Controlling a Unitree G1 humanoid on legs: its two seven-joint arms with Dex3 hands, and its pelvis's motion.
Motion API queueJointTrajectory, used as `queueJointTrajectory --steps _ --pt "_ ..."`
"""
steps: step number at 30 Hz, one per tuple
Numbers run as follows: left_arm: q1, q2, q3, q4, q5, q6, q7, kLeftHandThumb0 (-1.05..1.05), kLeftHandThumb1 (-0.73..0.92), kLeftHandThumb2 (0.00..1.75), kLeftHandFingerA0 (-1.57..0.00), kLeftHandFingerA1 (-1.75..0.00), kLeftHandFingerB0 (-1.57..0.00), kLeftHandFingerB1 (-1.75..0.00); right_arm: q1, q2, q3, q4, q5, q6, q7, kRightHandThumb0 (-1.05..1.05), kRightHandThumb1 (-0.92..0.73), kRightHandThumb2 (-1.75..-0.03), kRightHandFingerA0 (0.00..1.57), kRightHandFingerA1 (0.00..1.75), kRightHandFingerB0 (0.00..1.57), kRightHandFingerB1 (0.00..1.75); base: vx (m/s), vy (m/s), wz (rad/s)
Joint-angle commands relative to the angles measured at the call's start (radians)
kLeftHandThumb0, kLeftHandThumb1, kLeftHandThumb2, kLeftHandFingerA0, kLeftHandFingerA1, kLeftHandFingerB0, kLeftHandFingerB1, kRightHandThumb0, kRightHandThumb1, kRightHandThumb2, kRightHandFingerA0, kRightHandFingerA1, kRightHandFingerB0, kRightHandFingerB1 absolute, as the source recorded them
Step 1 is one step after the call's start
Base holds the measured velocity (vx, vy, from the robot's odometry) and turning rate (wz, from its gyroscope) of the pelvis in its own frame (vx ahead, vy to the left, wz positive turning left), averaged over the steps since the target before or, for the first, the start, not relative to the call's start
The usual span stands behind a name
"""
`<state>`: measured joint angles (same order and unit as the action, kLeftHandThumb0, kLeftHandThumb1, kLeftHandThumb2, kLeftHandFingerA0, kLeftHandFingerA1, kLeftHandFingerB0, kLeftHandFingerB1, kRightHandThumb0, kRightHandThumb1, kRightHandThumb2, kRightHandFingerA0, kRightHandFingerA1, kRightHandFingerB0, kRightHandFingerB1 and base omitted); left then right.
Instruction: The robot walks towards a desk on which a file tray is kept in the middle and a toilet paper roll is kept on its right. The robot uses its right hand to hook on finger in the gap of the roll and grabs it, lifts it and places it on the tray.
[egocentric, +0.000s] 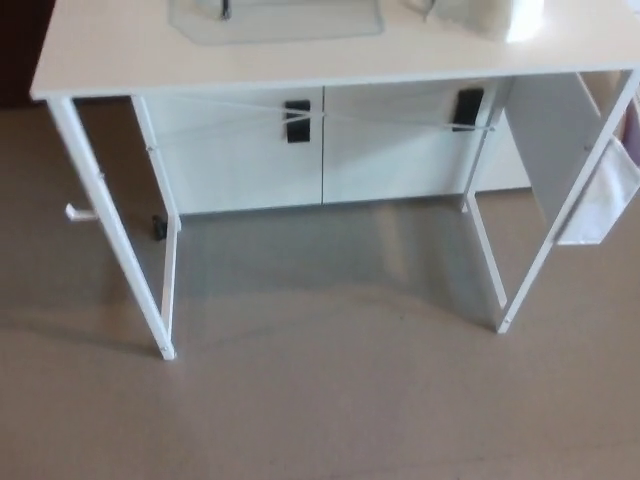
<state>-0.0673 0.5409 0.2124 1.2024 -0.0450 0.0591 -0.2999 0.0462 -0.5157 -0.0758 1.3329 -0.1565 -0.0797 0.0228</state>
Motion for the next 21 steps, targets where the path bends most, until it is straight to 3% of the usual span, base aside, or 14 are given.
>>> queueJointTrajectory --steps 1,9,21 --pt "-0.009 0.009 -0.003 0.004 0.002 -0.003 -0.001 -0.99 0.69 1.75 -0.47 -1.32 -0.30 -1.22 0.001 -0.016 -0.006 0.001 0.002 0.000 -0.006 -0.81 -0.92 -0.85 0.34 0.50 0.21 0.39 0.16 -0.057 0.23" --pt "-0.007 0.004 -0.004 0.008 0.002 -0.005 0.000 -0.99 0.69 1.75 -0.47 -1.32 -0.30 -1.22 0.003 -0.021 -0.005 0.001 0.001 0.001 -0.006 -0.81 -0.92 -0.85 0.34 0.50 0.21 0.39 0.18 -0.046 -0.06" --pt "-0.008 0.004 -0.004 0.009 0.002 -0.006 0.001 -0.99 0.69 1.75 -0.47 -1.32 -0.30 -1.22 0.003 -0.020 -0.005 0.001 0.001 0.001 -0.006 -0.81 -0.92 -0.85 0.34 0.50 0.21 0.39 0.29 0.145 -0.02"
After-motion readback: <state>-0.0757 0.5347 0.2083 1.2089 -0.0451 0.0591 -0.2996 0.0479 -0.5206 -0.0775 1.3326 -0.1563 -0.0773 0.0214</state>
